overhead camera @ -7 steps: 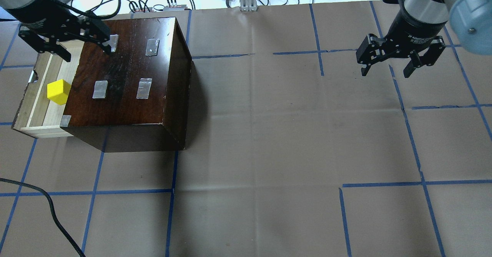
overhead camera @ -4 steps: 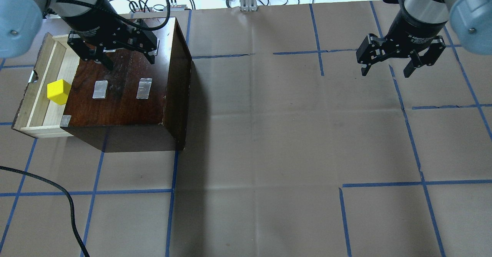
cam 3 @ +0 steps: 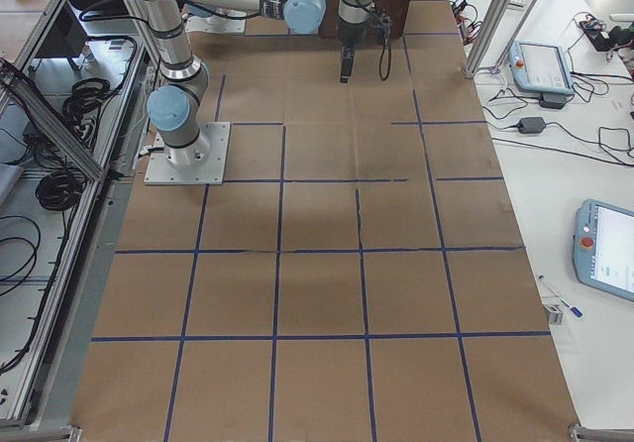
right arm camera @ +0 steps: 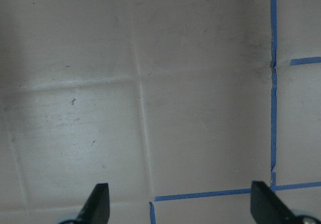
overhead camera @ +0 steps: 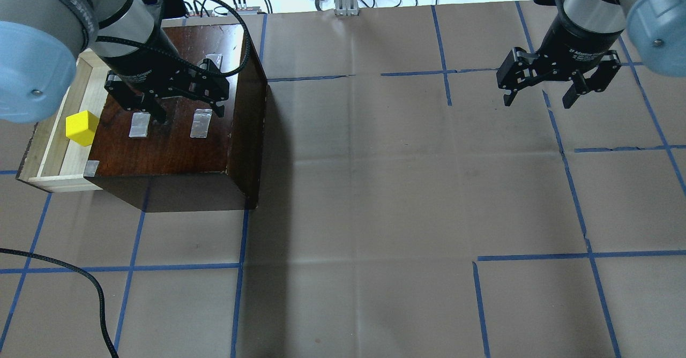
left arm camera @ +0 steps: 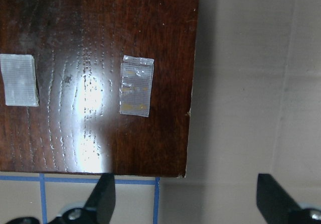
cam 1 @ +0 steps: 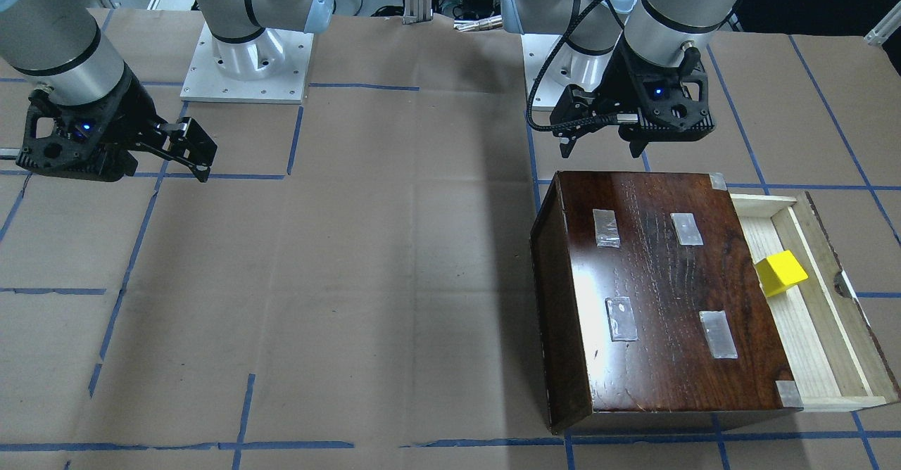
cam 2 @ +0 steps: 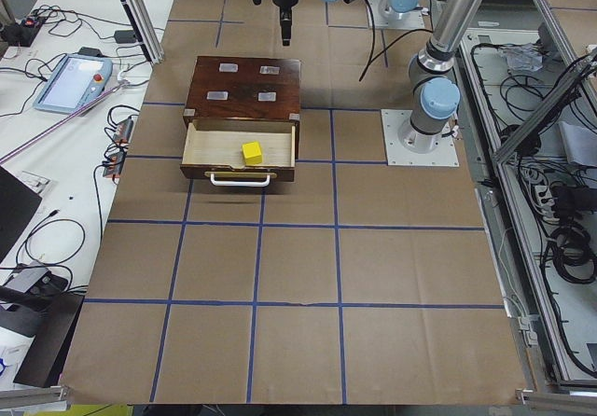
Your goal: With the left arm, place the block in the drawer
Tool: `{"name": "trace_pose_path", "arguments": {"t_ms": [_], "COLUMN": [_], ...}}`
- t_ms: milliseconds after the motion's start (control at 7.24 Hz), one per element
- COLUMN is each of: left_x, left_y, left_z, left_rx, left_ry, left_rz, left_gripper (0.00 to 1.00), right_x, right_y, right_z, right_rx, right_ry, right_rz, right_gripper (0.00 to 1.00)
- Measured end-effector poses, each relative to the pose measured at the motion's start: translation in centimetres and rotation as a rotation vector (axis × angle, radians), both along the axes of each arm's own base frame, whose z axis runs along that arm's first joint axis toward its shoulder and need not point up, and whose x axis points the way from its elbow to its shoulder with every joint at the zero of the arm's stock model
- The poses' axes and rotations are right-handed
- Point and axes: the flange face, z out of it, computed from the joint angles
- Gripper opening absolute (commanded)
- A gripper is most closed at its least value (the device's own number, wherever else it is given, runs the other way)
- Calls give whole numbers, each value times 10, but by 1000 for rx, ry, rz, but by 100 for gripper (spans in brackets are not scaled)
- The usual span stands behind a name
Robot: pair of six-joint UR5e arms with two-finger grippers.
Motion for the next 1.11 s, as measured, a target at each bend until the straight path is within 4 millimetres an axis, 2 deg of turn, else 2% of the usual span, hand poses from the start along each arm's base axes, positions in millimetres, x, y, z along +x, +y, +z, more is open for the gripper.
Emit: {"name": "trace_pose_path", "arguments": {"t_ms": [1105], "left_x": [2], "left_y": [0], "left_z": [3], "left_rx": [0], "left_ry": [-23], "left_rz": [-13], "left_gripper": [99], "right_x": [0], "right_y": [0], "right_z": [0], "right_rx": [0], "right_ry": [0], "right_rz": [0], "right_gripper": [100]}}
